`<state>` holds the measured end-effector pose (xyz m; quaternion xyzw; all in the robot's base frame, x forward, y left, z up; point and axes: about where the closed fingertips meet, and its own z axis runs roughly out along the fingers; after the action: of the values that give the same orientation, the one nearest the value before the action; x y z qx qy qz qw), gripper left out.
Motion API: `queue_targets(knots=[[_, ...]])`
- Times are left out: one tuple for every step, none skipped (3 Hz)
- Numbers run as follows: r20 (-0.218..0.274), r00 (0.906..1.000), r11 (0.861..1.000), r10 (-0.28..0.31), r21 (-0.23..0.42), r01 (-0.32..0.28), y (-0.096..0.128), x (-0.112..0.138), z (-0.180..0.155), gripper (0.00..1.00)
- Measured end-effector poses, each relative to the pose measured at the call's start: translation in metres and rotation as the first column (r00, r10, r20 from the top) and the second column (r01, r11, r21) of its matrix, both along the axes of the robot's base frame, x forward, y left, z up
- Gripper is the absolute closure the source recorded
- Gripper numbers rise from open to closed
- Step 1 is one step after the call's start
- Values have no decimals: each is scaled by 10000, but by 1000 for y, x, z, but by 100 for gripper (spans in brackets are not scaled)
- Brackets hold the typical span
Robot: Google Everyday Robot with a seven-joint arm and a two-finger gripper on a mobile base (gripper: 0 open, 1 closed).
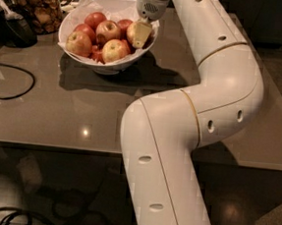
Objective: Pick apple from white bowl
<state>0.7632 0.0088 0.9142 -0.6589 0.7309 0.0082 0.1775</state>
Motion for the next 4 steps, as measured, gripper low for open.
queue_targets(knots=[[0,10000,10000,0,0,0,0,0,0,94],[2,10000,10000,-1,1,1,0,0,0,100],[544,9984,9996,-163,217,152,3,-1,28,100],[830,9958,9985,-396,400,363,3,-7,52,100]])
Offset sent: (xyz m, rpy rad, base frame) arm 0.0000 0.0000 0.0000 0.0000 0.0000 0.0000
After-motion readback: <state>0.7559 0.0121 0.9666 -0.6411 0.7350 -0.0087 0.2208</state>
